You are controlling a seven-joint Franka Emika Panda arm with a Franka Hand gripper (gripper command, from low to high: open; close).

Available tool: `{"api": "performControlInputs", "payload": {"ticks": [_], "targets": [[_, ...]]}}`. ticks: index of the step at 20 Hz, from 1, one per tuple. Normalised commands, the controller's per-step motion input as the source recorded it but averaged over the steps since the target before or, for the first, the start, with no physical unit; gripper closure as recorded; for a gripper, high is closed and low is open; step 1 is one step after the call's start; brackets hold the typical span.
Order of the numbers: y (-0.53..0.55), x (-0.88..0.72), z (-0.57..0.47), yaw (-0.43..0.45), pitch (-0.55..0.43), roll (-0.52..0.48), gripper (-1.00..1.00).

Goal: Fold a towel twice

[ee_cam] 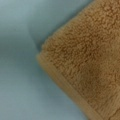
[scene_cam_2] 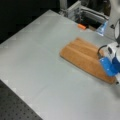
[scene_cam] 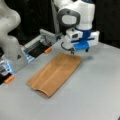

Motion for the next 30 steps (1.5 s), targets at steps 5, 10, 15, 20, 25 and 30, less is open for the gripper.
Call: {"api": "performControlInputs", "payload": {"ticks": [5, 10, 15, 20, 25, 30], "targets": [[0.16, 0.20, -0.17, 0.072, -0.058, -0.168, -1.00], [0.10, 0.15, -0.20, 0.012, -0.062, -0.167, -1.00], [0.05, 0.09, -0.21, -0.015, -0.059, -0.164, -1.00], [0.05, 0.07, -0.13, -0.039, -0.045, -0.147, -1.00], [0.05, 0.03, -0.10, -0.091, -0.011, -0.106, -1.00], [-0.01, -0.03, -0.08, -0.104, 0.016, -0.070, -1.00]]}}
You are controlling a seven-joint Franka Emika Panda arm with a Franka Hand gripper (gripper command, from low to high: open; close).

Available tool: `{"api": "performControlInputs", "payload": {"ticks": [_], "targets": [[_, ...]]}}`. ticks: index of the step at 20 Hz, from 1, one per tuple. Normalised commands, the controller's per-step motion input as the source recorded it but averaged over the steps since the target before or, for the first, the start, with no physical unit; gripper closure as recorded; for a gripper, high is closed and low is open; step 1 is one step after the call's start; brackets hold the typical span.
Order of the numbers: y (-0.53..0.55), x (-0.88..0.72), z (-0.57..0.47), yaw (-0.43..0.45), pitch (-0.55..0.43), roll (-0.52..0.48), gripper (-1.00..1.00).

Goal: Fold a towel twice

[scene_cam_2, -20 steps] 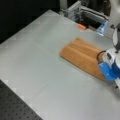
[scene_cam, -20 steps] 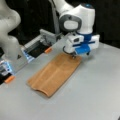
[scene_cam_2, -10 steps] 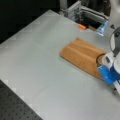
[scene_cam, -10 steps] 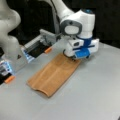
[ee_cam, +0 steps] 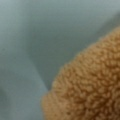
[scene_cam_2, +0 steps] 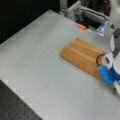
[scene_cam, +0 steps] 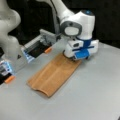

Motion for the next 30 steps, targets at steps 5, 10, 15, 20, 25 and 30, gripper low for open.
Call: {"api": "performControlInputs", "payload": {"ticks": [5, 10, 15, 20, 25, 30], "targets": [[-0.07, -0.05, -0.07, -0.118, 0.014, -0.034, 1.00], [-0.06, -0.02, -0.06, -0.144, 0.005, -0.022, 1.00], [-0.06, 0.00, -0.06, -0.166, 0.007, -0.031, 1.00], [-0.05, 0.00, -0.06, -0.177, 0.020, -0.044, 1.00], [-0.02, -0.02, -0.03, -0.165, 0.029, -0.043, 1.00], [-0.04, -0.03, 0.03, -0.160, 0.058, -0.042, 1.00]]}}
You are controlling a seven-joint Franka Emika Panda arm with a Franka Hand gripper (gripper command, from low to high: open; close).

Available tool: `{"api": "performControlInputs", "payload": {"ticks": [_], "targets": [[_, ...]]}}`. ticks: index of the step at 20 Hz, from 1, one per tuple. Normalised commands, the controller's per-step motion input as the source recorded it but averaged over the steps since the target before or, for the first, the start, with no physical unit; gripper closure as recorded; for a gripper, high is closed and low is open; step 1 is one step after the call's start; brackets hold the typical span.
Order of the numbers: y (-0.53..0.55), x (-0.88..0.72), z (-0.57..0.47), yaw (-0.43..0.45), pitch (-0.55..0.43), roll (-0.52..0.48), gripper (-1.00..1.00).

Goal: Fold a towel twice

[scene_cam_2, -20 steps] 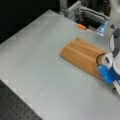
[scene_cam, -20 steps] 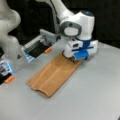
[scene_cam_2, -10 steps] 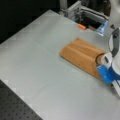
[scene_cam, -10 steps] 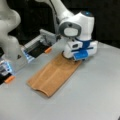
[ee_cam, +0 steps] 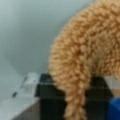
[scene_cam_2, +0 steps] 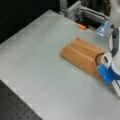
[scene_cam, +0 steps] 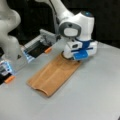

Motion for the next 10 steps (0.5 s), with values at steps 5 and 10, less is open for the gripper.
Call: {"api": "performControlInputs", "payload": {"ticks": [5, 10], "targets": [[-0.09, -0.05, 0.14, -0.068, 0.149, -0.043, 1.00], [-0.19, -0.05, 0.34, 0.051, 0.255, -0.023, 1.00]]}}
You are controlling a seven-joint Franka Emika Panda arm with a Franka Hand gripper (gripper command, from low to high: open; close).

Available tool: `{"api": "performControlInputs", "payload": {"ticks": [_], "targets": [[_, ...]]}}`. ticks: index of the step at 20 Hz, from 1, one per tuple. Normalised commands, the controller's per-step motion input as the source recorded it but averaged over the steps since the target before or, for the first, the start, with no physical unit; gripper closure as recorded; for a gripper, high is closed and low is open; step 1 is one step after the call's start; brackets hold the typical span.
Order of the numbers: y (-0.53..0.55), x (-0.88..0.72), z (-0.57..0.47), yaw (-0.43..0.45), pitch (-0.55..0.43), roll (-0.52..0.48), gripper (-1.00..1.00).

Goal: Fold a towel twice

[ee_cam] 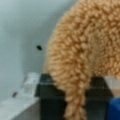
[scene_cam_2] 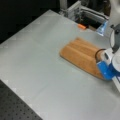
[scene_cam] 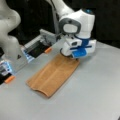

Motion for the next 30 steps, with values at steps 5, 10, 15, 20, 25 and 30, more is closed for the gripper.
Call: {"api": "performControlInputs", "payload": {"ticks": [5, 10, 15, 20, 25, 30], "targets": [[-0.24, 0.06, 0.32, 0.192, 0.297, 0.003, 1.00], [-0.25, 0.25, 0.33, 0.184, 0.252, 0.041, 1.00], [-0.31, 0.25, 0.35, 0.100, 0.229, 0.051, 1.00], [-0.34, 0.10, 0.25, 0.132, 0.247, 0.157, 1.00], [-0.53, 0.05, 0.21, 0.159, 0.211, 0.198, 1.00], [-0.45, 0.01, 0.02, 0.142, 0.110, 0.208, 1.00]]}}
